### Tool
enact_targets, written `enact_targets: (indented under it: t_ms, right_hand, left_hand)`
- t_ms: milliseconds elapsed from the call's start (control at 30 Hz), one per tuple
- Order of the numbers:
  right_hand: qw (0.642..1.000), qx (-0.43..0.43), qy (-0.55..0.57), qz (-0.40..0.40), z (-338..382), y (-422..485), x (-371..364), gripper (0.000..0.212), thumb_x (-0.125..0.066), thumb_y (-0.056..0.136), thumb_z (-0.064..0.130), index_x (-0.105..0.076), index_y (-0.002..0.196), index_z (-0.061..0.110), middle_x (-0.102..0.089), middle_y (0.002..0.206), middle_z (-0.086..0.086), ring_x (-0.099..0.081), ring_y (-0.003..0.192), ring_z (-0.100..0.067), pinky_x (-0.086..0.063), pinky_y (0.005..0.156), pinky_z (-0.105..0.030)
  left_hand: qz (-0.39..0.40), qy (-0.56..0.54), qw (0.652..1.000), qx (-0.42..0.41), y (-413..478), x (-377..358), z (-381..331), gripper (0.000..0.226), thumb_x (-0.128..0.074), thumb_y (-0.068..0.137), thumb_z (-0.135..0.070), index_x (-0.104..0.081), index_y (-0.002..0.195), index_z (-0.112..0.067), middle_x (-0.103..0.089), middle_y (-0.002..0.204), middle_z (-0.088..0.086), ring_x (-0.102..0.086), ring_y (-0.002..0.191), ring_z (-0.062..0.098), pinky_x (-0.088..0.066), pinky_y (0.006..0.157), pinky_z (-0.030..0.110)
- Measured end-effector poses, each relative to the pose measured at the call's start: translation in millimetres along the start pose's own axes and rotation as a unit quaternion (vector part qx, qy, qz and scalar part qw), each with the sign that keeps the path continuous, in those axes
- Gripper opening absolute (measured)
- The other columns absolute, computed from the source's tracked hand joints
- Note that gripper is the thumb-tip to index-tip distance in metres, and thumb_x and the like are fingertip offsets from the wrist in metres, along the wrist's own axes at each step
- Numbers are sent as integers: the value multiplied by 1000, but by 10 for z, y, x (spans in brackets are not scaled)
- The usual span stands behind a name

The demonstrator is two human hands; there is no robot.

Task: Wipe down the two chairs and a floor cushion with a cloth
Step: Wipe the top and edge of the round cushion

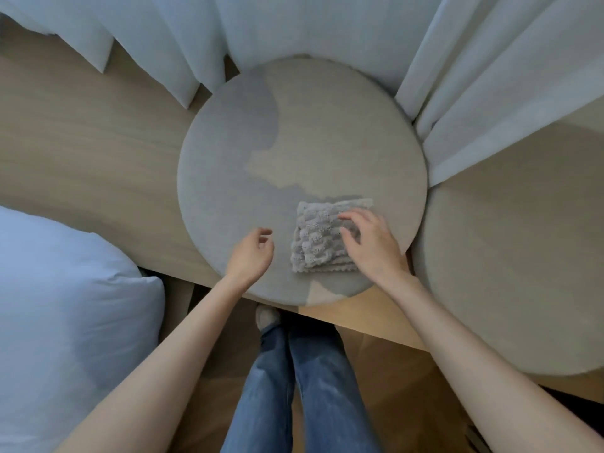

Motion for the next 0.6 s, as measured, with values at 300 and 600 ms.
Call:
enact_targets:
  t_ms: [300, 600]
  right_hand:
    - [963, 3, -258, 76, -159, 146, -828, 78, -70, 81, 39, -28, 146, 36, -9, 157, -3, -13, 135, -37, -27, 107, -52]
    - [984, 76, -136, -83, -60, 433, -370, 61, -59, 71, -15, -62, 124, 14, -52, 126, -19, -51, 111, -41, -43, 89, -41]
  left_hand:
    - [-51, 155, 974, -154, 513, -44, 42, 50, -41, 98, -14, -36, 147, -23, -13, 159, 14, -10, 145, 36, -8, 118, 39]
    - [-13, 201, 966, -165, 975, 95, -252, 58, -42, 97, -17, -25, 150, -33, 2, 161, 7, 1, 146, 39, -9, 117, 56]
Point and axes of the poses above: each hand's wrist, its own y-axis towards the middle knuckle, its own x-axis out of the back of the hand, z = x × y, the point moved 3 cm from there along y, towards the middle knuckle
